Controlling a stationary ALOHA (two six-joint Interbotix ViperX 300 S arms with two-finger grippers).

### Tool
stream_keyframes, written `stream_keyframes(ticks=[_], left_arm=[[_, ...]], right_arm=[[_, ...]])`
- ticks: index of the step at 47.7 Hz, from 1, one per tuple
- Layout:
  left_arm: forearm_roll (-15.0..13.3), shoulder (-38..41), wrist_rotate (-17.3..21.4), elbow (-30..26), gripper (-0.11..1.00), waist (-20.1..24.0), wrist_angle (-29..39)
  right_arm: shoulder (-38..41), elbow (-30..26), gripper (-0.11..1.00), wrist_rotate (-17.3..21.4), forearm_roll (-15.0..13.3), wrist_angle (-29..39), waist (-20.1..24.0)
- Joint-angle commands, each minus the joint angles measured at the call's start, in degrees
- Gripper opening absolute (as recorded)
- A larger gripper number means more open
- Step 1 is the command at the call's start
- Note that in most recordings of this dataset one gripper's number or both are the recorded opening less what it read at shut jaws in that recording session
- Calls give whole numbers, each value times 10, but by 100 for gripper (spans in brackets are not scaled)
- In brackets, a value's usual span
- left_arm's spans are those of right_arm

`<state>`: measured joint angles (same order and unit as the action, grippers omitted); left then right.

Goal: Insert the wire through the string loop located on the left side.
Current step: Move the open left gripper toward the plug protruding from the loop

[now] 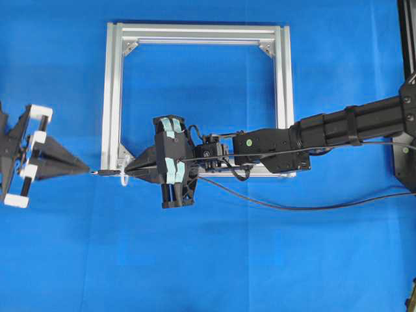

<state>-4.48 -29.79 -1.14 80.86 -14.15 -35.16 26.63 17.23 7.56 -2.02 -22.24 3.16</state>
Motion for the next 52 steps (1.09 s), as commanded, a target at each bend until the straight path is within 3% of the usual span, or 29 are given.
stream_keyframes(ticks=[1, 21, 26, 32, 36, 38, 52], left_arm=[[2, -2, 1, -16, 0, -9, 19], [4, 1, 4, -27, 3, -9, 48], [4, -1, 8, -33, 25, -8, 48], [4, -4, 11, -36, 65, -4, 48], [4, -4, 11, -37, 86, 5, 51], [4, -4, 11, -37, 89, 9, 52], [4, 13, 11, -44, 87, 19, 54]], right_arm=[[-12, -10, -10, 1, 0, -2, -1], [-12, -10, -10, 0, -1, -2, -1], [-14, -9, -10, 0, -1, -2, -1], [-12, -9, -10, 0, -1, -2, -1], [-12, -9, -10, 0, -1, -2, -1], [-12, -9, -10, 0, -1, -2, -1], [-12, -8, -10, 0, -1, -2, -1]])
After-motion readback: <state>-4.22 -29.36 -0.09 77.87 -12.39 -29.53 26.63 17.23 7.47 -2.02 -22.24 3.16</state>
